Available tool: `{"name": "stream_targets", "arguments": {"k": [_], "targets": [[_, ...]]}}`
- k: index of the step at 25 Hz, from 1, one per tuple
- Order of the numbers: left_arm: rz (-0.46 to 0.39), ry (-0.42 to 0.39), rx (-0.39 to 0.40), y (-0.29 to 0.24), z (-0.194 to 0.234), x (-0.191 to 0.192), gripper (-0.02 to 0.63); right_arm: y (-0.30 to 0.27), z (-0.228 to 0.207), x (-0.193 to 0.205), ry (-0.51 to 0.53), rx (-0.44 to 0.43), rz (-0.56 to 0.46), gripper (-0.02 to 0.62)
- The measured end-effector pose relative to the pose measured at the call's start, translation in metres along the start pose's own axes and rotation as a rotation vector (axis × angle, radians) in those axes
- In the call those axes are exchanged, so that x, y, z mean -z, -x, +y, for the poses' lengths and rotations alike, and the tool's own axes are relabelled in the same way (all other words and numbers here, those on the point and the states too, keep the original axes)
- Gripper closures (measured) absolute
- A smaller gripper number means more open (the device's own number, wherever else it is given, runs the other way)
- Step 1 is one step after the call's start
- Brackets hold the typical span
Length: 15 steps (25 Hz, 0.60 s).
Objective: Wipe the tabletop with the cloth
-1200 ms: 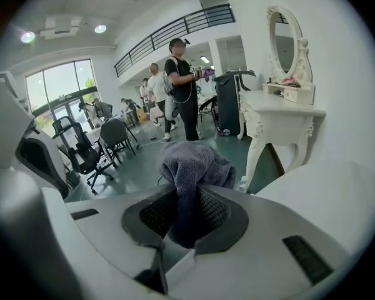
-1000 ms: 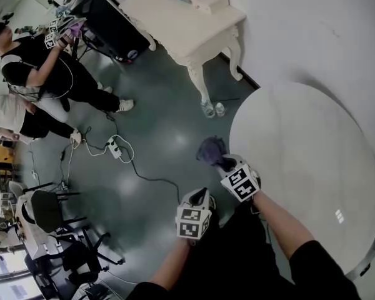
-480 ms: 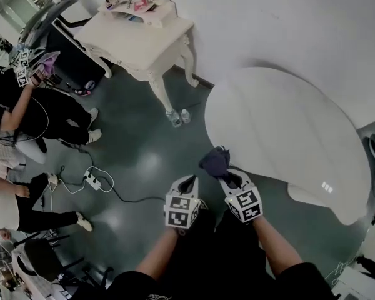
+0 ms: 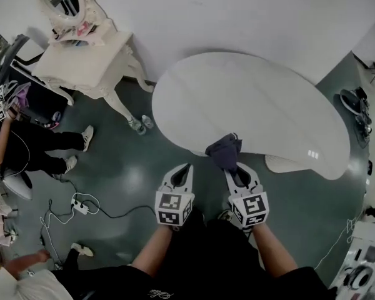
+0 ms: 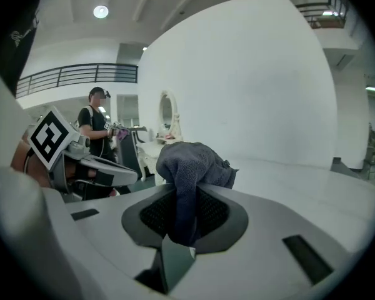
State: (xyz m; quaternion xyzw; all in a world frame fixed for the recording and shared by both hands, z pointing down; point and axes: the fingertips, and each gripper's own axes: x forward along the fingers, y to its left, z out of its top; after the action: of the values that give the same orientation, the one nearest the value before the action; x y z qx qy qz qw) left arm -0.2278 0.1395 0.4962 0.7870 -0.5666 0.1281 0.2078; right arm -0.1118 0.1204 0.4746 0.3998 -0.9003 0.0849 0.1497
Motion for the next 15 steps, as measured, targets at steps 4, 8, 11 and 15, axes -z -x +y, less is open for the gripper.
{"name": "stream_targets", "arguments": {"k": [4,8,11,15], "targets": [[-0.033,-0.046,0.108,-0.016,-0.077,-0.013,0.6,0.063,-0.051,-0.004,-0.041,0.138,-0.066,0.538],[-0.04,-0.09,0.185,-0.026,-0.132,-0.018,0.6,0.105,-0.08,-0.006,-0.058,0.219,-0.103,0.538],[-0.029,-0.118,0.217,-0.032,-0.164,-0.016,0.6,0.13,-0.097,0.0,-0.072,0.252,-0.116,0.538],[-0.023,-0.144,0.235,-0.035,-0.19,-0.014,0.6,0.155,-0.114,0.008,-0.099,0.287,-0.131,0.538]]}}
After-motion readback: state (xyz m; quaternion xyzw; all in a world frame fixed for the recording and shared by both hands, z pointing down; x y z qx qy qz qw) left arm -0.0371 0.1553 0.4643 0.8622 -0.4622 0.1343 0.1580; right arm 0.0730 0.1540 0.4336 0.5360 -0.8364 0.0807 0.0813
